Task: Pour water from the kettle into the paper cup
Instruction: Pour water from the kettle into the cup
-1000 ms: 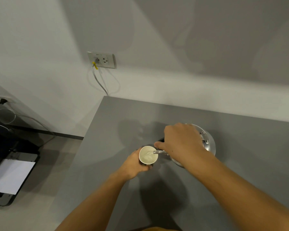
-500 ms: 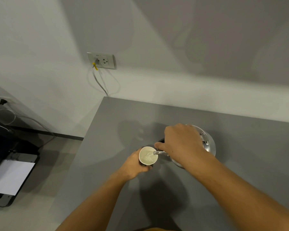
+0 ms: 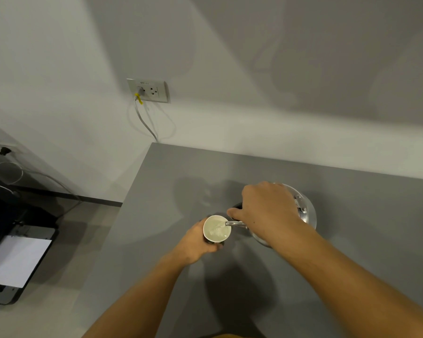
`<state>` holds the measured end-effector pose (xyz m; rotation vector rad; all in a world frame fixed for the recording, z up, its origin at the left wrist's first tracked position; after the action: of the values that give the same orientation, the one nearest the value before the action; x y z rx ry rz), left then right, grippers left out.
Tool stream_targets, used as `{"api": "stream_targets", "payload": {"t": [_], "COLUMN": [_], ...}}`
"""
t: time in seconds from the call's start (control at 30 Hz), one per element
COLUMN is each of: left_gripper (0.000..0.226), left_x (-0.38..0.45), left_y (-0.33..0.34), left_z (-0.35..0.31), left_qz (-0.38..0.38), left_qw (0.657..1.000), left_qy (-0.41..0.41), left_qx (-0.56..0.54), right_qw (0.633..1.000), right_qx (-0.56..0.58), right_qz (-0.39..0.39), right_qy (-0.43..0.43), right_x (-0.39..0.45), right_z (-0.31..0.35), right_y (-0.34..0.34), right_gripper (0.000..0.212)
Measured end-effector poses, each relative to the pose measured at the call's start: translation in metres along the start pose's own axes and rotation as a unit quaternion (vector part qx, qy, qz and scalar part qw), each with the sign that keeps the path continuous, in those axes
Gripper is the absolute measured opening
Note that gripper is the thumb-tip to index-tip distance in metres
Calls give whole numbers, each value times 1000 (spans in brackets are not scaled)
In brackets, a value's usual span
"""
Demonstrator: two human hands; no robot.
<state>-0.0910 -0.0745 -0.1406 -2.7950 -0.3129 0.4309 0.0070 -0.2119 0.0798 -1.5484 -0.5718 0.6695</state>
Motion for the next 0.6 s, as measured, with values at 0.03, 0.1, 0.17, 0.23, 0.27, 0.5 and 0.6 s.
{"api": "stream_targets", "payload": {"t": [0.03,0.1,0.17,0.23,0.27,0.5,0.6], "left_gripper": [71,70,69,70,71,72,68], "left_x": [0,1,2,2,2,0,-5], "left_y": [0,0,0,1,1,0,-1], "left_z": [1,2,3,4,4,2,-3], "left_qz": [1,3,4,6,7,5,-1], "left_qw": [1000,1000,1000,1000,1000,1000,1000], "left_qy": [1,1,-1,-3,-5,-13,-15], "left_qx": [2,3,5,5,2,1,-5], "right_qw": [1000,1000,1000,1000,1000,995,990], "right_qx": [1,6,7,4,5,67,99], "right_qz": [1,-1,-4,-8,-11,6,9], "right_qy": [0,1,3,5,8,70,97], "right_x": [0,-1,-2,-2,-2,-7,-13], "right_z": [0,-1,-1,-3,-3,-17,-24], "right_y": [0,-1,-1,0,1,7,8], "right_gripper": [50,49,48,48,48,47,47]}}
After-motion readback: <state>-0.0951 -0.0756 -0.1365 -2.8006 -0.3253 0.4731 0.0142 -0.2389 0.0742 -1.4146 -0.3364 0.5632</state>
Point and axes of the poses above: each hand's wrist, its own x-axis towards the middle knuckle, its own y-axis out of the palm, z = x × y, the point moved 1 cm from there along x, towards the middle knuckle, and after that the axes turned 1 degree about -x, right-handed, at the moved point
